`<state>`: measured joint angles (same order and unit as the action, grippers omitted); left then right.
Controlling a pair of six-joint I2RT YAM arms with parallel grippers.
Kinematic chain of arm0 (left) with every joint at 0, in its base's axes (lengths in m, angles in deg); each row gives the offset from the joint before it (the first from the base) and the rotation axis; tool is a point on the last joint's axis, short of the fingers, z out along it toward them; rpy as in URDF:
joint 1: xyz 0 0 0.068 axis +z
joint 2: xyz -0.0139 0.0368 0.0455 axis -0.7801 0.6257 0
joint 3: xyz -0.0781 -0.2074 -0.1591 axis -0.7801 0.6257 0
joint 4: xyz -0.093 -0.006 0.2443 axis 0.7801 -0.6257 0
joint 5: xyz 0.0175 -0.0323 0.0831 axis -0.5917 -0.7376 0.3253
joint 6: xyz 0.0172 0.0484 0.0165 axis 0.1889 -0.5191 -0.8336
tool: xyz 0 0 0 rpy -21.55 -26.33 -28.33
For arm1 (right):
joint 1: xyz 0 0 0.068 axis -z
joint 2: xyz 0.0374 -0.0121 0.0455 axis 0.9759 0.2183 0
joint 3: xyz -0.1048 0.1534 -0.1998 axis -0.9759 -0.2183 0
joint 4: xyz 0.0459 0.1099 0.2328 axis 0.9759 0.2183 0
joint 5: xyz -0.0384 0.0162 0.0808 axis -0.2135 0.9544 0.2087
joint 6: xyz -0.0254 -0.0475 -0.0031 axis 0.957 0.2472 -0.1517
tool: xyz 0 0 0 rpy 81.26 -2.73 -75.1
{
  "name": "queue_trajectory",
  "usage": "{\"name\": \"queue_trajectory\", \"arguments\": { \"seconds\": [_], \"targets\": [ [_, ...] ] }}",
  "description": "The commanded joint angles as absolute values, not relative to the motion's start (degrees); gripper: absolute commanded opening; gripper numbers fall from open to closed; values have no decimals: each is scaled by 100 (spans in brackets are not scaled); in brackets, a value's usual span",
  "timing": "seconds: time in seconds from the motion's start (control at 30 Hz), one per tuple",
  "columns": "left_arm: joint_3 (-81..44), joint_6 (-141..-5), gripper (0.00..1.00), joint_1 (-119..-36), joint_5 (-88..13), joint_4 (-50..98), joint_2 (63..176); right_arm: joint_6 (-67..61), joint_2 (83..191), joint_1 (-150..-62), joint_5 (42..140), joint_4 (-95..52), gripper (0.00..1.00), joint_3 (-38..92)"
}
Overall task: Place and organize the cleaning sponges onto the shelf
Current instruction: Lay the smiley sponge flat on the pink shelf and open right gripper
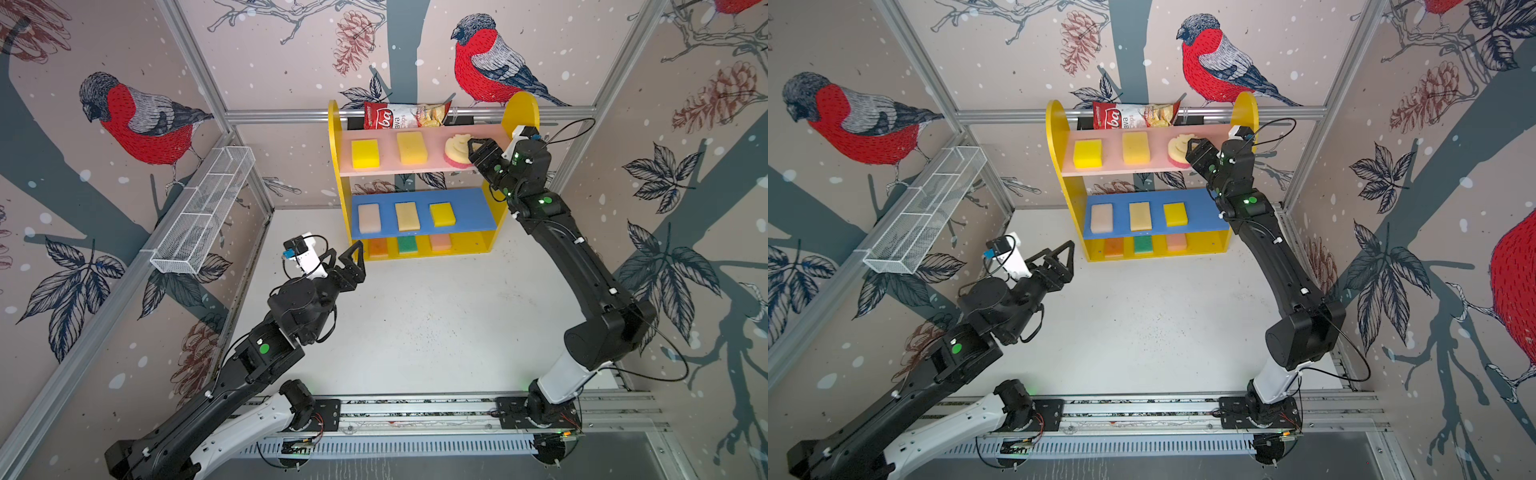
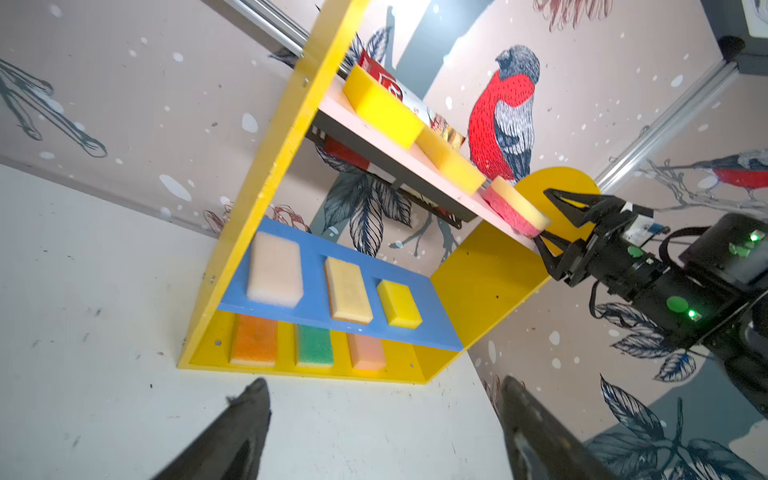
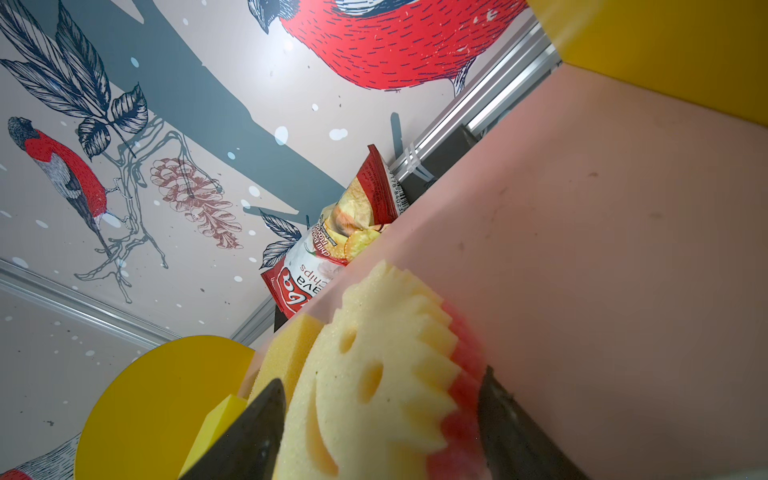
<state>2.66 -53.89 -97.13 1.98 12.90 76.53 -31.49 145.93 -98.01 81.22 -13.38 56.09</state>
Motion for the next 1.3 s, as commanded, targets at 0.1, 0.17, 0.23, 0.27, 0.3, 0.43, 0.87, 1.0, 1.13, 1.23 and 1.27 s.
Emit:
{"name": "queue_trajectory", "arguments": {
  "seconds": [0.1, 0.17, 0.23, 0.27, 0.3, 0.43, 0.87, 1.0, 1.13, 1.23, 1.27],
  "targets": [
    [387, -5621, 86, -9714, 906, 1289, 7232, -3084, 14656, -9800, 8051, -1267, 74, 5650],
    [396, -5626, 85, -9709, 904, 1273, 7241, -3084, 14670, -9790, 8042, -1277, 75, 5682],
    [380, -5643, 86, -9714, 854, 1255, 7315, -3063, 14700, -9780, 8037, -1231, 75, 5769],
    [365, -5638, 86, -9712, 842, 1250, 7380, -3033, 14709, -9787, 8037, -1193, 76, 5835],
    [346, -5645, 86, -9714, 823, 1254, 7424, -3000, 14718, -9774, 8053, -1183, 76, 5875],
    [370, -5663, 86, -9712, 795, 1345, 7566, -2850, 14683, -9767, 8040, -1169, 79, 5964],
    [396, -5686, 87, -9706, 800, 1378, 7652, -2698, 14372, -9717, 8072, -1084, 81, 5899],
    [419, -5686, 87, -9701, 847, 1380, 7653, -2646, 13940, -9712, 8069, -1224, 81, 5456],
    [445, -5666, 87, -9705, 884, 1393, 7678, -2552, 13504, -9716, 8148, -1352, 70, 4974],
    [464, -5646, 87, -9705, 857, 1429, 7705, -2497, 13317, -9695, 8492, -1394, 45, 4765],
    [471, -5639, 87, -9698, 843, 1433, 7714, -2502, 13266, -9680, 8622, -1425, 32, 4693]
  ]
}}
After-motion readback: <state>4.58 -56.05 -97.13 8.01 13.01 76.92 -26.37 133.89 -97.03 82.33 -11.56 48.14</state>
